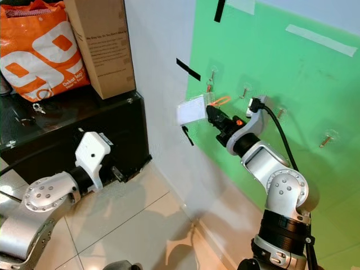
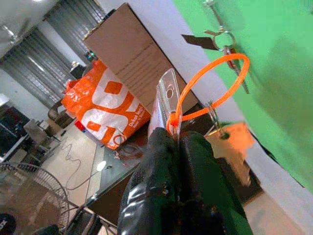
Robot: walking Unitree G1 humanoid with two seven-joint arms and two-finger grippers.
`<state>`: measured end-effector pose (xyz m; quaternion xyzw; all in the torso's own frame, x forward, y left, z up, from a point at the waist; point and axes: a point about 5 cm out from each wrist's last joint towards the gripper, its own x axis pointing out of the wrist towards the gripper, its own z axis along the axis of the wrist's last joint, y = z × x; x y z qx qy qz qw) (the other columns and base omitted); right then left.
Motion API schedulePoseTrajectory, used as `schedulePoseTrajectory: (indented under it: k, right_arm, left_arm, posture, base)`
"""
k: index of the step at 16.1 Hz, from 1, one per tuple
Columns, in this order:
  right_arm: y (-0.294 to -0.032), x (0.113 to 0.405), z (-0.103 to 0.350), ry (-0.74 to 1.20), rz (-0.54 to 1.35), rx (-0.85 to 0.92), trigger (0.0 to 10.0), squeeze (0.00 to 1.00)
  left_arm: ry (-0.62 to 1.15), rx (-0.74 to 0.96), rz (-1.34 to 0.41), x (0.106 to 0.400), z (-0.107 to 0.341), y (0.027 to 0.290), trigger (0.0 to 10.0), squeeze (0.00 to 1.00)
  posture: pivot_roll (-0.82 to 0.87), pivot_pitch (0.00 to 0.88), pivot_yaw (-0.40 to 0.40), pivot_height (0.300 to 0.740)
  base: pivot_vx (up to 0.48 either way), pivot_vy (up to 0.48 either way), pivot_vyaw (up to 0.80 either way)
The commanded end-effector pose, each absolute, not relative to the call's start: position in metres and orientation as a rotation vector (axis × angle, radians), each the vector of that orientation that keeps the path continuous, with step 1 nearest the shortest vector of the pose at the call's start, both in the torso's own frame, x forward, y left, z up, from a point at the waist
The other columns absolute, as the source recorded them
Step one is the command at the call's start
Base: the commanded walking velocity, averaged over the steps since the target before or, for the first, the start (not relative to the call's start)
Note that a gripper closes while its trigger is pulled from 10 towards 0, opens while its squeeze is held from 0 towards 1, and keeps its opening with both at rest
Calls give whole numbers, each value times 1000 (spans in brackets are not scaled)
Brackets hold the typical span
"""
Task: Hang keys on a hook
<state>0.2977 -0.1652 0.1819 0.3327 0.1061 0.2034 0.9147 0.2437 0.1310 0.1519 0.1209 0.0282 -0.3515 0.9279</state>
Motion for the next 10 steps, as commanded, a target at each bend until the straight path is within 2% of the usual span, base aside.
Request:
schedulePoseTrajectory:
  k: [1,10]
  right_arm:
    - [-163,297,190,176,442,691,10000,0]
    - [-159,311,197,133,465,710,10000,0]
  left_arm:
    - [63,255,-720,244,152,131,10000,0]
    - [105,244,-826,234,147,127,10000,0]
  posture:
    - [12,0,-3,740]
    - [22,0,1,740]
  base:
    - [0,0,0]
    - [0,0,0]
